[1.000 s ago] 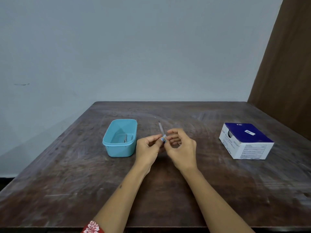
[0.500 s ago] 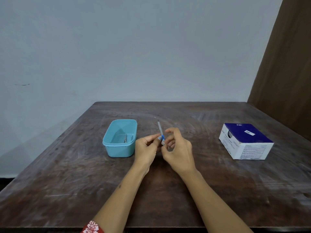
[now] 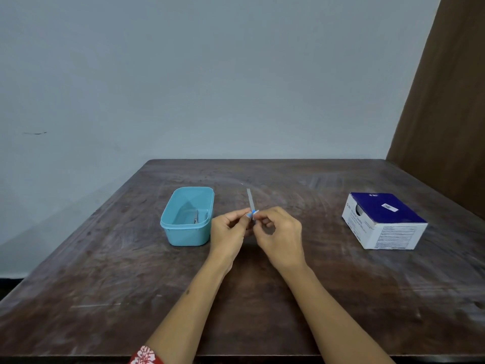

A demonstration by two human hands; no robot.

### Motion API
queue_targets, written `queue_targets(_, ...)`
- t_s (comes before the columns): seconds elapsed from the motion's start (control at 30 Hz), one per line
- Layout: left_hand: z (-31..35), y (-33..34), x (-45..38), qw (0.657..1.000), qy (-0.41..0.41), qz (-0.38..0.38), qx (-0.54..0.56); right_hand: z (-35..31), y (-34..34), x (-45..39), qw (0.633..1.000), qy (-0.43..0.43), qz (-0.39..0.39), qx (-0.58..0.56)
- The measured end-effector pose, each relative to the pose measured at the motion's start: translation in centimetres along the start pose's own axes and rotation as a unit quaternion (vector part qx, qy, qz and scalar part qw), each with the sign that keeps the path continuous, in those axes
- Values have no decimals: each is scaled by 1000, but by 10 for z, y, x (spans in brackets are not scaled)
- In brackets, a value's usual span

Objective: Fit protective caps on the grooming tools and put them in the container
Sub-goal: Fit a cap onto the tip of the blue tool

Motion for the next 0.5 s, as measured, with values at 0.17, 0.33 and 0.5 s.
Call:
queue_targets(0.17, 0, -1, 0, 1000, 3, 5, -5, -1, -1, 0, 1000, -11, -9, 3)
queue_targets(0.33, 1, -2, -1, 1000, 9, 16, -16, -3, 0, 2, 999, -4, -43, 15)
queue_targets(0.5, -1, 3, 4, 991, 9, -65, -118, -2, -6, -1, 1000, -4, 7, 4)
Point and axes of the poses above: each hand's wrist, its own x-axis away from the middle knuckle, its own y-axis out of the palm, z = x × y, the point moved 2 cm from there along -x, towards the middle knuckle, and after that the axes turned 12 degrees about x, right-handed, at the moved point
